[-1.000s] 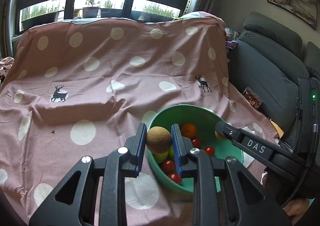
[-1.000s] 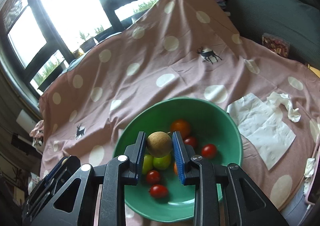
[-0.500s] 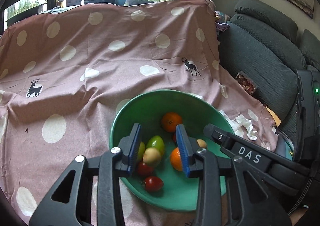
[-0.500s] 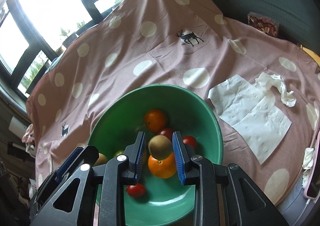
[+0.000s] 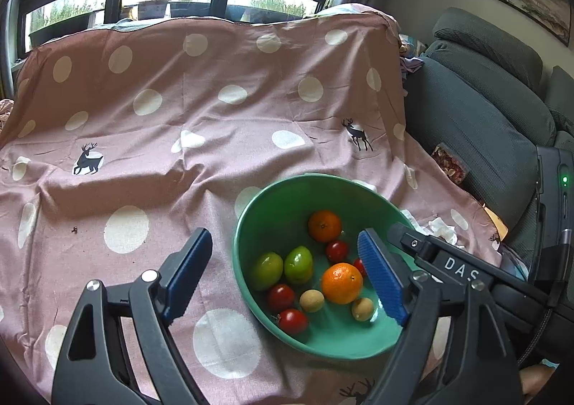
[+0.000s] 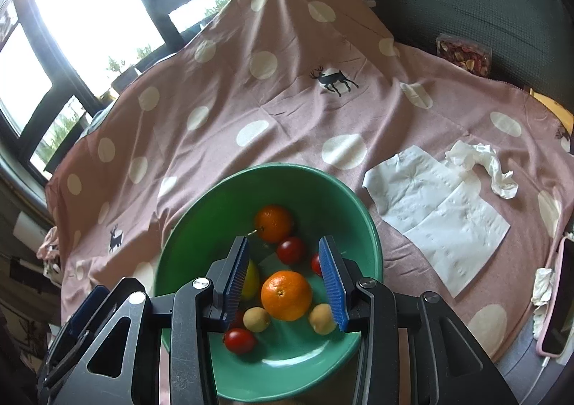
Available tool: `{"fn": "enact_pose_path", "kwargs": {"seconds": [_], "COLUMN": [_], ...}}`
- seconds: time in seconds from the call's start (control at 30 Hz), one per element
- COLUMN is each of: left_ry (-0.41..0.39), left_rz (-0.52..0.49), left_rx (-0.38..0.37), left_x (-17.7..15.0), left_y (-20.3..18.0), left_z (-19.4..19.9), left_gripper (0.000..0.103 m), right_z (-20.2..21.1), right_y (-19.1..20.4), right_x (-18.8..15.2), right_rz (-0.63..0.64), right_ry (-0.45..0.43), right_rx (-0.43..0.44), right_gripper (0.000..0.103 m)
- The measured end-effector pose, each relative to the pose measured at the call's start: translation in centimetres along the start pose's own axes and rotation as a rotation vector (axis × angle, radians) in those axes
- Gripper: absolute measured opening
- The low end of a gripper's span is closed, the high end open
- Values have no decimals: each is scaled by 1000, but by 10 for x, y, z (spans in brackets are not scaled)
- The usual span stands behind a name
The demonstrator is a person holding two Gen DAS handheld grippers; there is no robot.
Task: Organize fruits
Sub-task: 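Open the right gripper to release the tan fruit in the bowl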
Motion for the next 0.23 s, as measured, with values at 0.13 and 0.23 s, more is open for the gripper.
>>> {"fn": "enact_pose_path", "kwargs": {"seconds": [0.13, 0.23], "left_ry": [-3, -10], "left_rz": [17, 27], "left_rx": [-17, -20], "left_x": [1, 1], "left_y": [4, 6], "left_z": [5, 10], "left_gripper": [84, 84], "right_z": [3, 4], "right_y": [4, 5], "right_x": [0, 0], "right_rz": [16, 21], "right_ry": [-7, -11], "right_rx": [2, 7], "right_gripper": [42, 51]}}
Point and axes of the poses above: each gripper's, at about its wrist camera, not at the fingertips, and z roughly against the way its jaws point, y to its left, x to its top, the point moved 4 cm from there along -z, roughly the way its jaws point, and after that the axes turned 8 degrees about x, right-handed, at the moved point
